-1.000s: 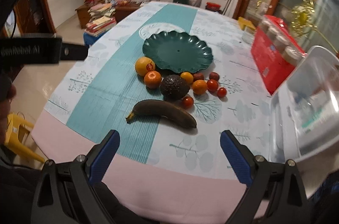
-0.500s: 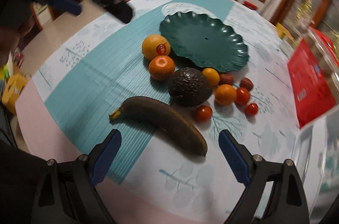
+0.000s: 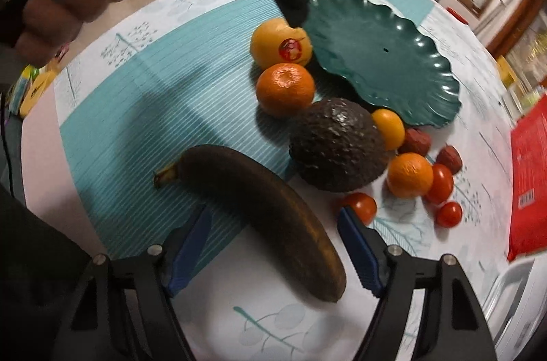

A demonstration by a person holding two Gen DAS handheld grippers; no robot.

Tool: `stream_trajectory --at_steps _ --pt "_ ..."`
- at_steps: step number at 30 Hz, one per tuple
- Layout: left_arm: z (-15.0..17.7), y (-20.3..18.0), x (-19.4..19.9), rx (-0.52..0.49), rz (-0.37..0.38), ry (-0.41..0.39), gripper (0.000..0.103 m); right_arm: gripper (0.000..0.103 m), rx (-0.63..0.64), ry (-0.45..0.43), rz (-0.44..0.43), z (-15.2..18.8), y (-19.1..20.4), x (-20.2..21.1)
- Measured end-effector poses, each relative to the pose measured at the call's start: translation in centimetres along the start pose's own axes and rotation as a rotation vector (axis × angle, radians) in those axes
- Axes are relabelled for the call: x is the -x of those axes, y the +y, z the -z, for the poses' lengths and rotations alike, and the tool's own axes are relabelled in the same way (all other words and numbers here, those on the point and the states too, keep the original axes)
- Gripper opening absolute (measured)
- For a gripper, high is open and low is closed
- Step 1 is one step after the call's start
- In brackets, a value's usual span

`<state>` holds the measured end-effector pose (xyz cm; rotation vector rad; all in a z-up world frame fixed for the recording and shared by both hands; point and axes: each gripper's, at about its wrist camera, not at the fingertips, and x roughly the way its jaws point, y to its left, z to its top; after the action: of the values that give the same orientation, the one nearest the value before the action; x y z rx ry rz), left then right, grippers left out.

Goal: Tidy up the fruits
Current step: 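Grasp the yellow grapefruit with the left tool while the right tool grasps the brown banana, then carry grapefruit and banana onto the green plate and open both tools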

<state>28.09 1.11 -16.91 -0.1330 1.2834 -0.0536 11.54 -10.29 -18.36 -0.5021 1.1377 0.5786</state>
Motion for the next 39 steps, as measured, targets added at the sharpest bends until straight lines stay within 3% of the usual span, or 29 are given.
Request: stream_trajectory --at_steps 7,10,15,18,22,24,39 --pt "-0.6 0.4 -2.5 0.037 0.075 0.034 0.095 0.067 0.053 0.043 -0.049 -0.6 0.2 -1.8" --pt "-0.9 0.3 -3.4 0.031 0.089 0.039 0.089 0.067 0.042 0.042 -0.077 -0.8 0.0 -2.0" --pt "-1.1 0.1 -4.3 0.032 0.145 0.051 0.07 0.066 0.003 0.039 -0.109 -0.7 -0.4 -2.1" --pt "-1.1 0.1 -4.8 0.039 0.174 0.055 0.066 0.064 0.011 0.048 -0.108 -0.8 -0.4 -2.0" --pt "-1.0 0.1 -5.1 0.045 0.185 0.05 0.064 0.053 -0.007 0.071 -0.112 -0.9 -1.1 -1.7" --pt "-1.1 -0.1 -5.0 0.039 0.208 0.045 0.054 0.049 -0.024 0.077 -0.118 -0.9 -1.6 -1.4" --pt "1.3 1.6 -0.9 0.082 0.166 -0.025 0.053 0.035 -0.327 0.133 -0.165 1.2 -3.0 0.1"
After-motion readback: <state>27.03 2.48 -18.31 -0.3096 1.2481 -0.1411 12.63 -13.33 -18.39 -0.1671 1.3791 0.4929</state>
